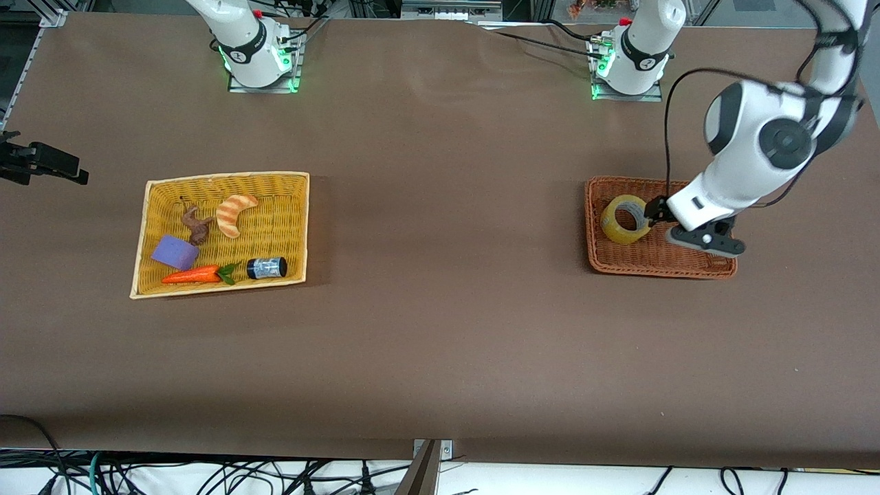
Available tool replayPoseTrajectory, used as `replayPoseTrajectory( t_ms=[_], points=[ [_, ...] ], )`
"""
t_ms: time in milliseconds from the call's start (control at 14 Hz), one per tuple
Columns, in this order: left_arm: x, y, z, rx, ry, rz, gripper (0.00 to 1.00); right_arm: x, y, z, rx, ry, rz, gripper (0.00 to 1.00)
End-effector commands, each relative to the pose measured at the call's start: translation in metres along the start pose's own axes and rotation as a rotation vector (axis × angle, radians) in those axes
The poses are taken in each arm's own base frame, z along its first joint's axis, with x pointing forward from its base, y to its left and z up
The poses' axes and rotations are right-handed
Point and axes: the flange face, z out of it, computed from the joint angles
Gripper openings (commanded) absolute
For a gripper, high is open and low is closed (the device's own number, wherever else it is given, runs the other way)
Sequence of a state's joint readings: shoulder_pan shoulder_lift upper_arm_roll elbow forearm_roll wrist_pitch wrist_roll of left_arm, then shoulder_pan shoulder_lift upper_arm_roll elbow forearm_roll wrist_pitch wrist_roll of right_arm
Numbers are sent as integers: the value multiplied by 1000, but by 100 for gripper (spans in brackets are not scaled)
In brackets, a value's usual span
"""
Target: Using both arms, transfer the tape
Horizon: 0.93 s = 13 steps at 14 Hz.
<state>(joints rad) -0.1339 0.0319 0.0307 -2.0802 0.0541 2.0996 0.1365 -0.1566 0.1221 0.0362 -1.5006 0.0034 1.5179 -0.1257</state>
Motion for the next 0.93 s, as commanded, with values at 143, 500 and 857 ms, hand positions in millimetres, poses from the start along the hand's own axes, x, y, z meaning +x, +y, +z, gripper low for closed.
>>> replayPoseTrajectory(
  t_ms=[143,500,857],
  points=[
    [14,18,-139,-9,-36,-97,100,0,1,-5,2,1,8,100],
    [10,11,-215,-10,-102,-118,100,0,1,-5,2,1,7,100],
    [10,18,-218,-19,-101,-108,100,0,1,-5,2,1,7,100]
  ],
)
